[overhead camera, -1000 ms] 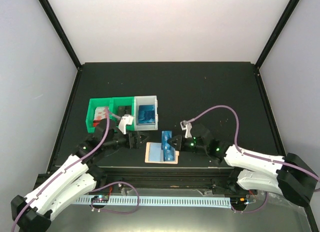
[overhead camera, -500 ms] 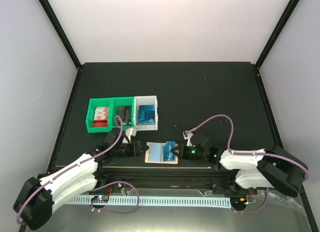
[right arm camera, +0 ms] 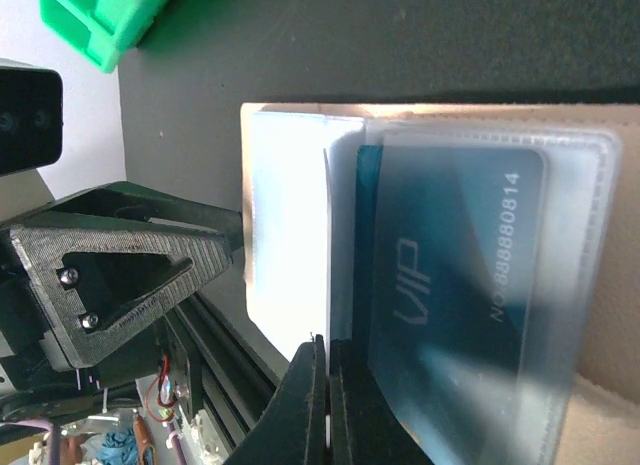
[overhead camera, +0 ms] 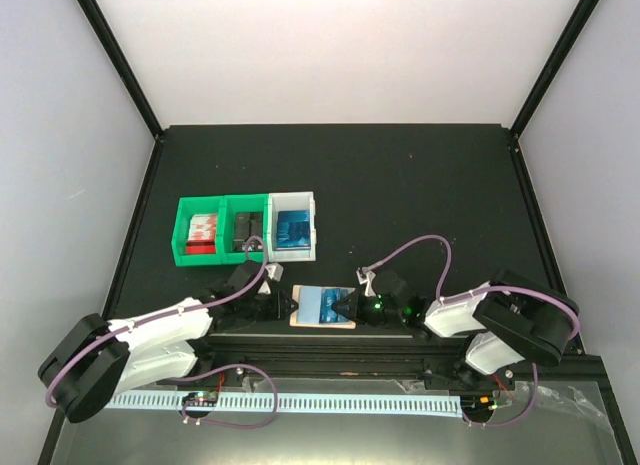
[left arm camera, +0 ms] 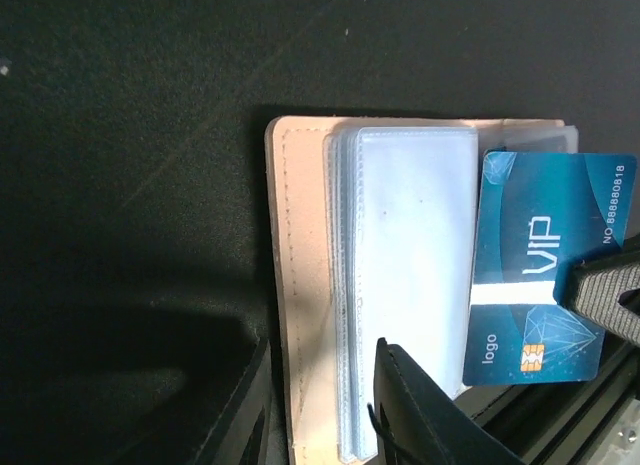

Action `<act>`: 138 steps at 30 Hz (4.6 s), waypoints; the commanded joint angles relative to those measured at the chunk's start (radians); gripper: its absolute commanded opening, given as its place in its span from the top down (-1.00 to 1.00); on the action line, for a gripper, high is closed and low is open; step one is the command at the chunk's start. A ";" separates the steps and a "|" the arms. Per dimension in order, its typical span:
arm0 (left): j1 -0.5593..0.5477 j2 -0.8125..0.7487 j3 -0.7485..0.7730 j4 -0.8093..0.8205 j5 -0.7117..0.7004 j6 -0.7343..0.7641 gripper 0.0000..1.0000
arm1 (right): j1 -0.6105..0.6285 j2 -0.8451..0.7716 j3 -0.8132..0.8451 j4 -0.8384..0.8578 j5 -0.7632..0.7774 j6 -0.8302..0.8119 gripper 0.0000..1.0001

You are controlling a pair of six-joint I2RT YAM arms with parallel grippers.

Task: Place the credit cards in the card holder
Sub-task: Insert the credit card into the card holder.

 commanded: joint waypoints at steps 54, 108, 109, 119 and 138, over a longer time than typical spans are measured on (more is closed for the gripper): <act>-0.096 0.076 0.011 0.012 -0.094 -0.022 0.64 | 0.036 0.126 0.017 0.054 0.102 0.086 0.98; -0.095 0.070 0.010 0.099 0.040 -0.022 0.39 | 0.160 0.051 0.396 -0.693 0.267 -0.074 0.00; -0.096 0.082 0.006 0.107 0.041 -0.023 0.41 | 0.160 0.052 0.398 -0.693 0.267 -0.076 0.02; -0.095 0.125 0.002 0.145 0.059 -0.019 0.50 | 0.159 0.063 0.399 -0.630 0.228 -0.095 0.14; -0.095 -0.012 0.059 0.084 0.045 -0.005 0.34 | 0.161 0.007 0.462 -0.880 0.376 -0.198 0.68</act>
